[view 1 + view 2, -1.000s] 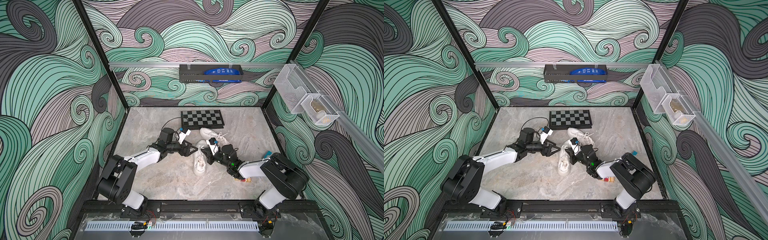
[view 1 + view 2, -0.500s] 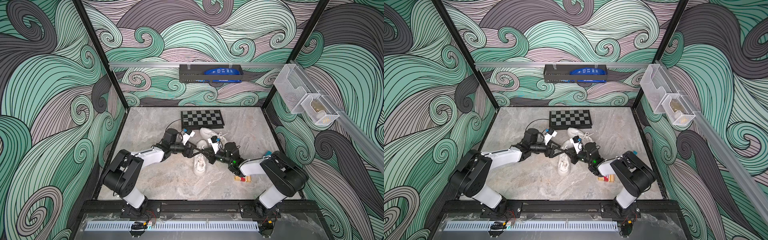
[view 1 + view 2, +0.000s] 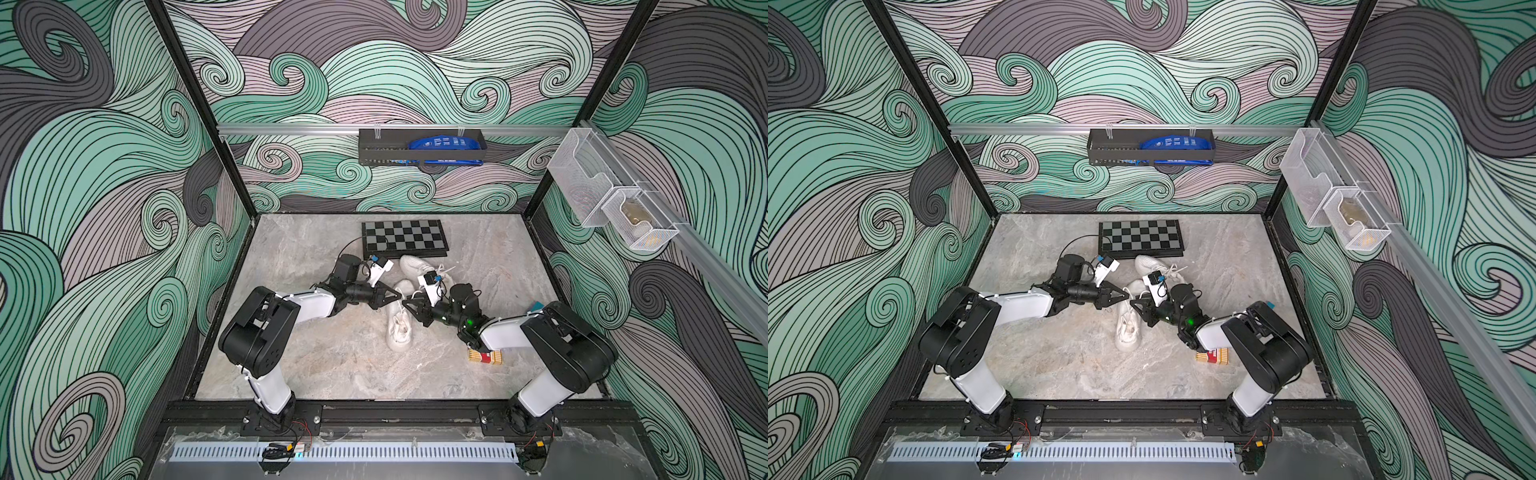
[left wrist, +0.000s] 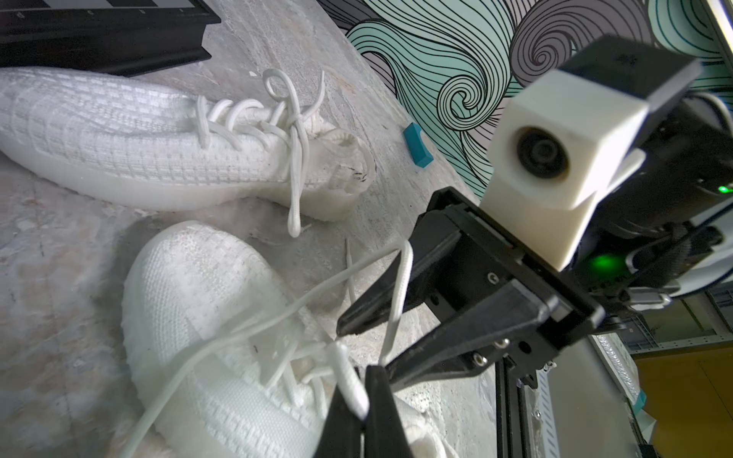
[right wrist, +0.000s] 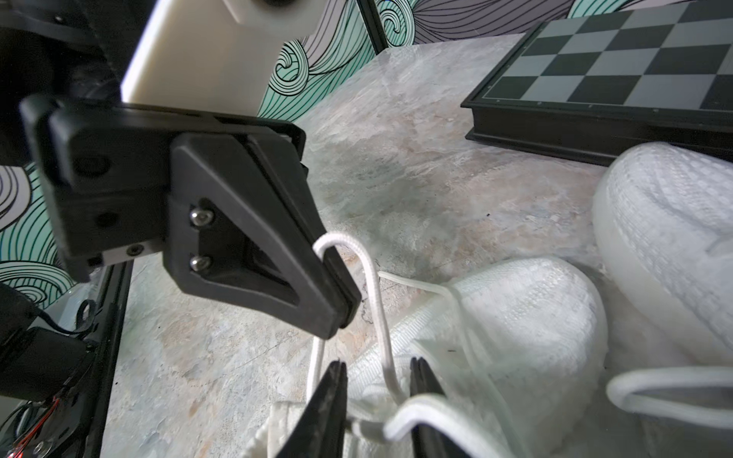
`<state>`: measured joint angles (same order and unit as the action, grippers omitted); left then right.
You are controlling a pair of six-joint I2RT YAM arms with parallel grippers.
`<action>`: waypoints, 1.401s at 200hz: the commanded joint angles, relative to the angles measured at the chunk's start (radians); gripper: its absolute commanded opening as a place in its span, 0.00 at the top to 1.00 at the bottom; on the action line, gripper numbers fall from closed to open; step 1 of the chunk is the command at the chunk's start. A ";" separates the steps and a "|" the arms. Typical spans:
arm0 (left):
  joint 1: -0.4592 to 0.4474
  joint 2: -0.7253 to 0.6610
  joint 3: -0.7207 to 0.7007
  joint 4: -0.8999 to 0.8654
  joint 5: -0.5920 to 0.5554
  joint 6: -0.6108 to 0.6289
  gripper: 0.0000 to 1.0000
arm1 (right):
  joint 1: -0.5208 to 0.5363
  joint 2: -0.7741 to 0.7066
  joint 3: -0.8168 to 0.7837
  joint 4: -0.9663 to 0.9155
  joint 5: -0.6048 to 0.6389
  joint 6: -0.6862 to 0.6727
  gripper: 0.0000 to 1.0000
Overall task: Tie the shoes
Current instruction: Tie the shoelace on the shoe.
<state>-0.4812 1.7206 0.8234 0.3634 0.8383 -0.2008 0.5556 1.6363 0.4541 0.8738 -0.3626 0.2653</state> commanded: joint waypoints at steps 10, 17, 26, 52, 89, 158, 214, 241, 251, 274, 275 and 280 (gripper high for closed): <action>-0.004 0.014 0.039 0.002 0.004 0.024 1.00 | -0.003 0.014 0.025 -0.033 0.055 -0.024 0.58; -0.004 0.017 0.041 0.000 0.005 0.027 1.00 | -0.003 0.016 0.024 -0.034 0.064 -0.023 0.57; -0.004 0.021 0.043 -0.003 0.004 0.030 1.00 | -0.001 0.015 0.025 -0.032 0.078 -0.024 0.55; -0.004 0.033 0.057 -0.023 -0.011 0.053 1.00 | -0.002 0.029 0.054 -0.065 0.102 -0.049 0.52; -0.003 0.040 0.074 -0.050 -0.047 0.079 1.00 | -0.006 0.082 0.122 -0.143 0.111 -0.106 0.51; -0.004 0.027 0.082 -0.117 -0.163 0.103 1.00 | -0.019 0.141 0.209 -0.342 0.162 -0.194 0.61; -0.004 0.020 0.094 -0.192 -0.258 0.122 1.00 | -0.022 0.166 0.264 -0.482 0.140 -0.232 0.73; -0.004 0.017 0.106 -0.222 -0.277 0.136 1.00 | -0.023 0.153 0.271 -0.543 0.117 -0.235 0.71; -0.004 0.016 0.108 -0.223 -0.278 0.135 1.00 | -0.022 0.150 0.268 -0.555 0.111 -0.236 0.71; -0.004 0.022 0.110 -0.223 -0.266 0.132 1.00 | -0.022 0.167 0.282 -0.598 0.106 -0.252 0.72; -0.004 0.021 0.110 -0.224 -0.265 0.132 1.00 | -0.022 0.168 0.284 -0.601 0.106 -0.253 0.72; -0.005 0.022 0.111 -0.222 -0.261 0.132 1.00 | -0.021 0.175 0.292 -0.610 0.106 -0.257 0.73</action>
<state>-0.4854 1.7462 0.9001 0.1669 0.5919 -0.0887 0.5381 1.7809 0.7403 0.4152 -0.2459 0.0372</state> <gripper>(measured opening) 0.052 0.281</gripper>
